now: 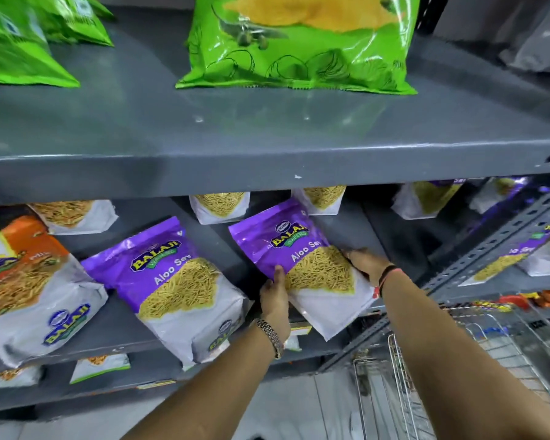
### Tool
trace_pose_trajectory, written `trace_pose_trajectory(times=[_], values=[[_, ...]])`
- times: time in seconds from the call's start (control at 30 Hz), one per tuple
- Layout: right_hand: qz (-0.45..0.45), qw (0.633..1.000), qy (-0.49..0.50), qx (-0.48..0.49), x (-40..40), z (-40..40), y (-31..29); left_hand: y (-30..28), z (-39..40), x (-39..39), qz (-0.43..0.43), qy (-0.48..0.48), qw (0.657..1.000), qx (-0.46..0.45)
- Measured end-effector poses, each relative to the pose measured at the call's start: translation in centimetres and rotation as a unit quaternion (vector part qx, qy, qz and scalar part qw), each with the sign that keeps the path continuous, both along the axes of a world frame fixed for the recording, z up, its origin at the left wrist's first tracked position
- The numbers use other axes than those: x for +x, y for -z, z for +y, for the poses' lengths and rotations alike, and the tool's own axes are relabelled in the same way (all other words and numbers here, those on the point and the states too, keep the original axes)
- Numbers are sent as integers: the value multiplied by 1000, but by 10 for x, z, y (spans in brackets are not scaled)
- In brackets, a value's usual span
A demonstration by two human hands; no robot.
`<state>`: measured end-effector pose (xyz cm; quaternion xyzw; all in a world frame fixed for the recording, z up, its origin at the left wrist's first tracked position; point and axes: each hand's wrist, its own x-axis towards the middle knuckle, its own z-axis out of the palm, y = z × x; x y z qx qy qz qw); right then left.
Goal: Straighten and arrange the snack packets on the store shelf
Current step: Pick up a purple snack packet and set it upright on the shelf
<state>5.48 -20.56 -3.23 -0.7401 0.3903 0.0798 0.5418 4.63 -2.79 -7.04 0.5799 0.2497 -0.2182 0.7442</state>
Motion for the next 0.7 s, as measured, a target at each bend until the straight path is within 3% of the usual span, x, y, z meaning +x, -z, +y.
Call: trace_pose_trajectory(times=[0.13, 0.2, 0.43, 0.7], values=[[-27, 995, 67, 62, -24, -8, 20, -4, 4, -16, 7, -44, 996, -75], [-65, 990, 92, 84, -45, -3, 20, -6, 7, -26, -20, -52, 996, -66], [-157, 962, 159, 154, -155, 34, -21, -17, 25, -70, -112, 30, 986, -124], [-246, 935, 191, 171, -237, 41, -32, -49, 35, -119, -158, 126, 968, -148]])
